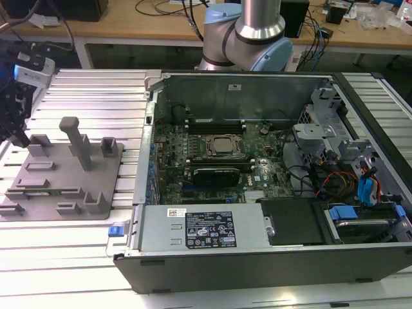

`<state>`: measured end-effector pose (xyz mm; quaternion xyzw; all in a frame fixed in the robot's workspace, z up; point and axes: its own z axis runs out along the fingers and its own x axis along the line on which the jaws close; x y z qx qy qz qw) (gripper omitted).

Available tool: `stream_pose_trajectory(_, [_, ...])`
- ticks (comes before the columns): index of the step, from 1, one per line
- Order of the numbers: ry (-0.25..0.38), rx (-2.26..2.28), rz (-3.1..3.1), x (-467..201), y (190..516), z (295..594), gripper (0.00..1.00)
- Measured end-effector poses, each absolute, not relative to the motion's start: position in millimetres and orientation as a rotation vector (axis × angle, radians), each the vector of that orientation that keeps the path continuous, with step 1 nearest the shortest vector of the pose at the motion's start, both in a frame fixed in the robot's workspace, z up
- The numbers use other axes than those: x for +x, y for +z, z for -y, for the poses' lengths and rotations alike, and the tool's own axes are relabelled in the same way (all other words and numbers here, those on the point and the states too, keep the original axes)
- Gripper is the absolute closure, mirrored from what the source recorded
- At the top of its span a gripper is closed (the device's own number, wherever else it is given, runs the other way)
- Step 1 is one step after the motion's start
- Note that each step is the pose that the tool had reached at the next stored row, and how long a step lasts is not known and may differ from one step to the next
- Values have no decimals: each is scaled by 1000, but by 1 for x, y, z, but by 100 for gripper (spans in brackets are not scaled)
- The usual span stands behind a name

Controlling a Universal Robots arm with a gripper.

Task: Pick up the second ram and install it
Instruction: 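Pick up the second ram and move it above second insertion slot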

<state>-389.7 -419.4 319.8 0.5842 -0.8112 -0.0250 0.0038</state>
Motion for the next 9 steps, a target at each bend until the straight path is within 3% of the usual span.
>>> stream_pose_trajectory(9, [-76,2137,2282,-390,314,419,92])
